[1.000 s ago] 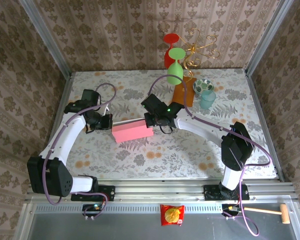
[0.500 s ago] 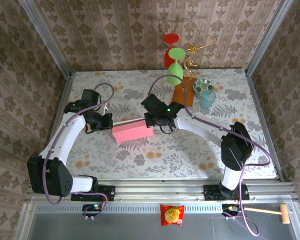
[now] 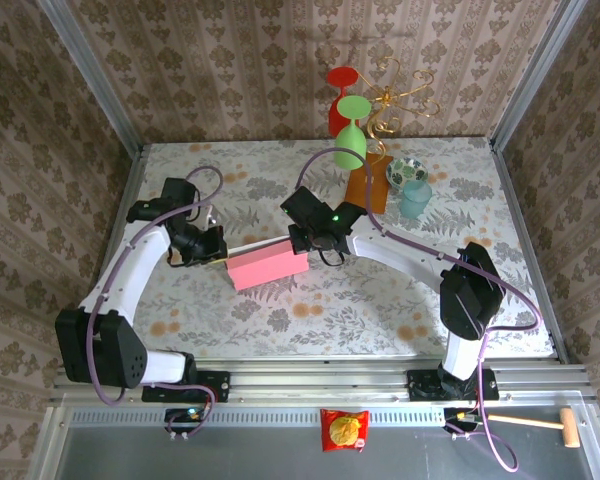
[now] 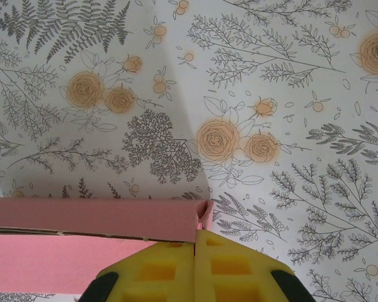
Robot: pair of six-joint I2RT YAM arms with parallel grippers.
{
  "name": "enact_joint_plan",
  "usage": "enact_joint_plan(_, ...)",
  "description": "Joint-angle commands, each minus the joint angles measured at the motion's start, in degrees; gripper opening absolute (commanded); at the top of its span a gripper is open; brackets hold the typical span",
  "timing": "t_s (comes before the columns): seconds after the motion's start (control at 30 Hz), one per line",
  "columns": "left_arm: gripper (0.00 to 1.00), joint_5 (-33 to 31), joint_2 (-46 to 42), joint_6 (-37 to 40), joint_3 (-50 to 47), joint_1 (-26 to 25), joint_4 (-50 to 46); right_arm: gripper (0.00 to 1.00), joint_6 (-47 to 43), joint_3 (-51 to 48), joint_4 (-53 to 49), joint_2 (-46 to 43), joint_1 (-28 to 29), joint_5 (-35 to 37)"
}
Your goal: Fold the paper box
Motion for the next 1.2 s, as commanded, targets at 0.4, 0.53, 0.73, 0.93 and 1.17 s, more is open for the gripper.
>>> enact_joint_plan(0.4,0.0,4.7,-3.4,-4.41,-4.61,-0.91,2.16,0.0,0.98,-0.7,-4.64,1.72,0.94,0.61)
enact_joint_plan(0.53,0.0,3.96,-4.64,-5.29,-6.67,-1.45,3.53,0.0,1.01,-1.08,-4.59,1.42,1.0,0.84)
enact_joint_plan(0.73,0.0,2.4,-5.7,-5.6,-8.23,-1.71,4.02,0.0,1.18,-1.79,-4.41,1.03,1.27,1.38)
enact_joint_plan(0.93,0.0,1.23,-6.7,-5.23,-9.37,-1.68,4.27,0.0,1.53,-2.58,-3.8,0.39,1.35,1.42)
enact_joint_plan(1.17,0.0,0.35,-7.72,-5.79,-10.61,-1.89,5.64,0.0,1.89,-3.55,-3.57,-0.65,1.33,1.33)
